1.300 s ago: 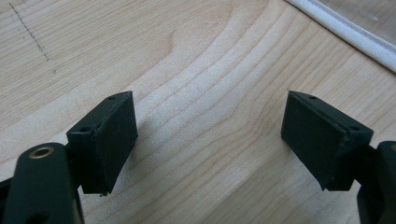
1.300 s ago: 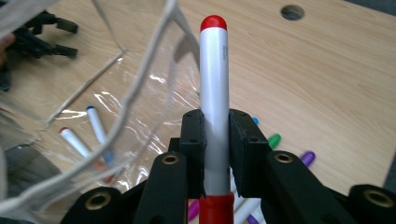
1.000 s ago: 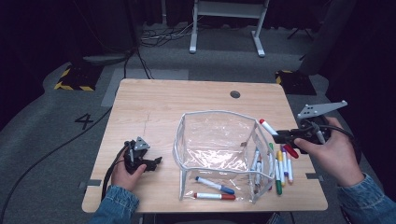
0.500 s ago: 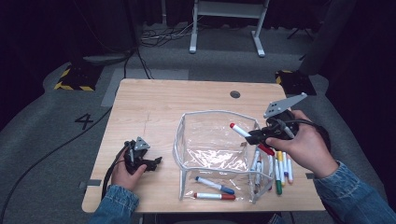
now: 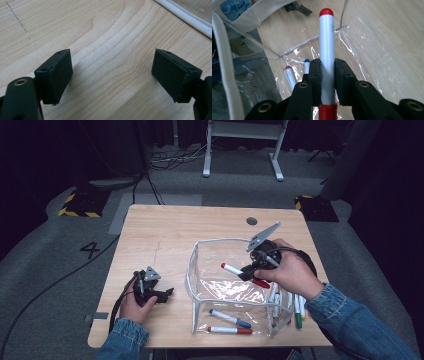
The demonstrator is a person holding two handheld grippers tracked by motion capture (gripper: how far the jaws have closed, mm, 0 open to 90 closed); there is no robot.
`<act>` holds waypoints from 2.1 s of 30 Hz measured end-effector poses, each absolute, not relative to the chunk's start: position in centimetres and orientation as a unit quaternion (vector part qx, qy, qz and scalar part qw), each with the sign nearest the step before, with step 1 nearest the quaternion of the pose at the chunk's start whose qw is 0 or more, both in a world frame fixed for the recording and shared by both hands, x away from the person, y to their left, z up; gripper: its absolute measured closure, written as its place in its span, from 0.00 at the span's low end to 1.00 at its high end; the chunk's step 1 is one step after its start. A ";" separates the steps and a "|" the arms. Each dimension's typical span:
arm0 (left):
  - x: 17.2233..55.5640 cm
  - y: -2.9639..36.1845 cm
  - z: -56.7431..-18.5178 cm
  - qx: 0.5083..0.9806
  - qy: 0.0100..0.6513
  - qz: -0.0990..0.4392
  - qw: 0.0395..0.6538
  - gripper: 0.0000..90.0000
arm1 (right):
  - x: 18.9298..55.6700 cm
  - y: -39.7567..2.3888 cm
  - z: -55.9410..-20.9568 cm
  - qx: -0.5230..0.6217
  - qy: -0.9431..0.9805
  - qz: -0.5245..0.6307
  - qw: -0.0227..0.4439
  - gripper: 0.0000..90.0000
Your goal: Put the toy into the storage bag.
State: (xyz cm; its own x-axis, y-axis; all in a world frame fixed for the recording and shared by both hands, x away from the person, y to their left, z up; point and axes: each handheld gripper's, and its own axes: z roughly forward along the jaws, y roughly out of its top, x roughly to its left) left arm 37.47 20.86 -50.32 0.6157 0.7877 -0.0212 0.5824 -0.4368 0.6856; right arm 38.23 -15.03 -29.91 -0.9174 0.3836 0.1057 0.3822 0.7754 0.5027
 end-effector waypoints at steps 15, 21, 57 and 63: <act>37.5 20.9 -50.3 0.834 0.411 0.153 0.336 0.19 | 37.7 -12.1 -34.1 0.140 0.965 0.218 -0.046 0.85; 37.5 20.9 -50.3 0.834 0.411 0.153 0.336 0.19 | 37.4 -11.3 -35.6 0.132 0.970 0.191 -0.071 0.85; 37.5 20.7 -50.3 0.833 0.411 0.151 0.338 0.19 | 38.3 -10.7 -39.6 0.112 0.981 0.096 -0.126 0.85; 37.5 20.7 -50.3 0.835 0.408 0.151 0.337 0.19 | 38.3 -10.5 -40.1 0.113 0.983 0.082 -0.122 0.79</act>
